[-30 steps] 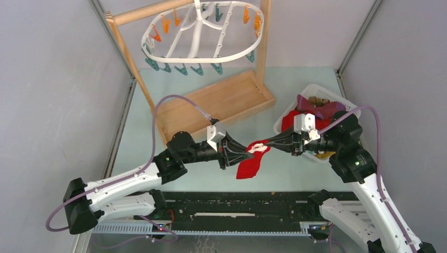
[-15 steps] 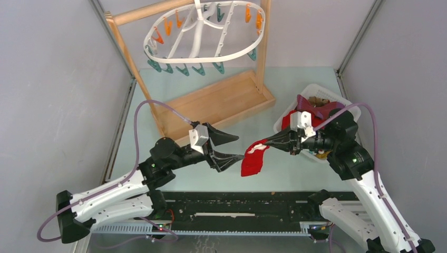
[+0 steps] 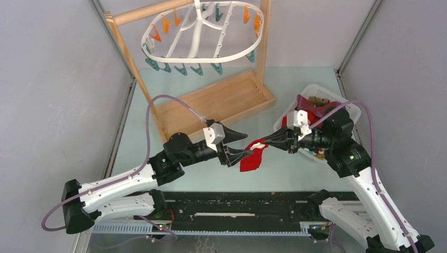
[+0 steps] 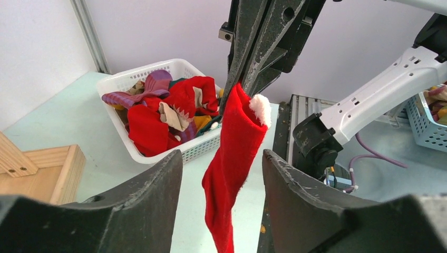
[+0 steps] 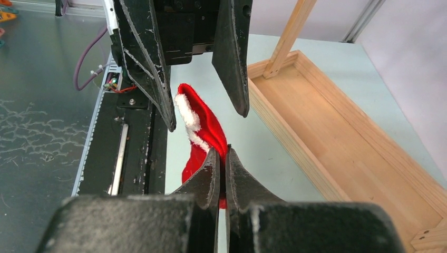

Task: Clip the socks to the hanger
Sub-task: Pick up the sock from the bin.

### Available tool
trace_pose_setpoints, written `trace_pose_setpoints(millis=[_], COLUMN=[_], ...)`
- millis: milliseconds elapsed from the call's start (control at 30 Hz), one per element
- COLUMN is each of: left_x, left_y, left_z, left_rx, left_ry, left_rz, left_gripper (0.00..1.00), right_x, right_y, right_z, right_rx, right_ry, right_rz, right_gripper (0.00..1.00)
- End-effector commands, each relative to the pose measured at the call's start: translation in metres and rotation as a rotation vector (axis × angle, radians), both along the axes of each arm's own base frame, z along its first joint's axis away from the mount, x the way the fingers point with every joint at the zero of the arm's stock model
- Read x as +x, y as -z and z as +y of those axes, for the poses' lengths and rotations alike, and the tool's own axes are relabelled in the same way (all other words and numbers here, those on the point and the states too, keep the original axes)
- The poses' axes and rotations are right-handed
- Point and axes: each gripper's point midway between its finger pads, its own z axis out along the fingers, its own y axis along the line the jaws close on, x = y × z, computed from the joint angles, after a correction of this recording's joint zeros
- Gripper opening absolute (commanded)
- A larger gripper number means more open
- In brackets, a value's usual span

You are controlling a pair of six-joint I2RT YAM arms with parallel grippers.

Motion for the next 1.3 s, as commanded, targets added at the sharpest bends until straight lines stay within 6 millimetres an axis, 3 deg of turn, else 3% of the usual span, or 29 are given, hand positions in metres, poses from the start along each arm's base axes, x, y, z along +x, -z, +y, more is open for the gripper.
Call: trace_pose_setpoints(millis=[0, 200, 333, 433, 500, 567, 733, 833, 933, 1100, 1267], left_x=[0.0, 0.003, 0.004, 0.003, 0.001, 0.0, -0.005, -0.008, -0.009, -0.011, -0.012], left_y=[-0.041, -0.041, -0.042, -0.042, -0.043, -0.046, -0.048, -0.05, -0.052, -0.052, -0.059], left_z=[-0.002, -0.009, -0.01, -0.01, -0.008, -0.006, -0.004, -0.004, -0.003, -0.002, 0.002], left_rx=[-0.089, -0.08, -0.08, -0.081, -0.092, -0.113, -0.155, -0.177, -0.197, -0.217, -0.277], left_ry=[0.003, 0.007, 0.003, 0.009, 0.011, 0.012, 0.032, 0.048, 0.054, 0.057, 0.057], left_rz=[-0.077, -0.08, -0.082, -0.084, -0.084, -0.086, -0.077, -0.07, -0.063, -0.053, -0.042], left_gripper=[0.6, 0.49, 0.31, 0.09, 0.01, 0.0, 0.0, 0.0, 0.0, 0.04, 0.22], right_x=[0.002, 0.002, 0.003, 0.002, 0.003, 0.003, 0.003, 0.003, 0.003, 0.002, 0.0], right_y=[0.001, 0.003, 0.004, 0.004, 0.003, 0.003, -0.002, -0.004, -0.008, -0.014, -0.019], right_z=[0.002, 0.002, 0.002, 0.002, 0.002, 0.002, 0.002, 0.003, 0.003, 0.004, 0.005], right_rx=[-0.004, -0.011, -0.013, -0.012, -0.012, -0.009, 0.008, 0.018, 0.03, 0.051, 0.068], right_ry=[-0.002, -0.01, -0.009, -0.011, -0.009, -0.006, -0.004, -0.007, -0.006, -0.009, -0.017], right_rz=[-0.017, -0.018, -0.02, -0.017, -0.016, -0.015, -0.002, 0.005, 0.008, 0.013, 0.034], right_gripper=[0.01, 0.01, 0.01, 0.02, 0.02, 0.05, 0.25, 0.27, 0.24, 0.08, 0.02])
